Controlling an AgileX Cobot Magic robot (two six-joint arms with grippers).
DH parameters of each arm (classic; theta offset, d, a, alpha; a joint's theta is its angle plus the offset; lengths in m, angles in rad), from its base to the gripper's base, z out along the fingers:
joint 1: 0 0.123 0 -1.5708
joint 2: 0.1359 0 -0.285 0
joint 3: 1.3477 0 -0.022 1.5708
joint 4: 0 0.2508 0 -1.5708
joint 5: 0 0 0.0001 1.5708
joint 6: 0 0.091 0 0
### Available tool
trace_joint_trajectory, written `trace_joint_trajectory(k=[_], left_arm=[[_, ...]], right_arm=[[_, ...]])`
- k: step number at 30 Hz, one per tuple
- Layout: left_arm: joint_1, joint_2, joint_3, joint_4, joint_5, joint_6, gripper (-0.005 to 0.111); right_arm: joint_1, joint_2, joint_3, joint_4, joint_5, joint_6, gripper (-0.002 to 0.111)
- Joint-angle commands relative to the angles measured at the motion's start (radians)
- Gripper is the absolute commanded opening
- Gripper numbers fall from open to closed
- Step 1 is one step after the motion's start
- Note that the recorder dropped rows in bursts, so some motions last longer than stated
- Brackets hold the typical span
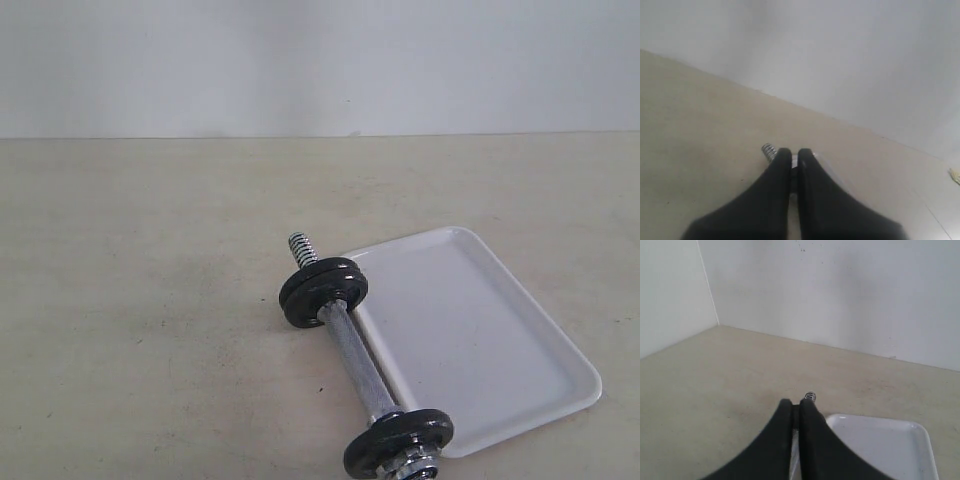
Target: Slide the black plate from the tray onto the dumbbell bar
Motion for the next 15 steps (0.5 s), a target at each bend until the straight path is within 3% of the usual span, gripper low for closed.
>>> trace_joint_trajectory(k=[1,6,15], left_arm=[[0.07,-0.019,0.065,-0.018,-0.051,0.008,0.004],[0.118,-0.063,0.102,-0.068,-0.013,0.017,0.004],[0.2,-0.104,0.11,-0.116,-0.07,0.152,0.004]], right_arm=[[0.0,0.028,0.068,0.004,-0.145,-0.009,0.003],[0.0,0.093,0.11,0.0,-0.17,-0.009,0.003],[0.0,0.218,0.123,0.0,-0.219,-0.105,0.003]])
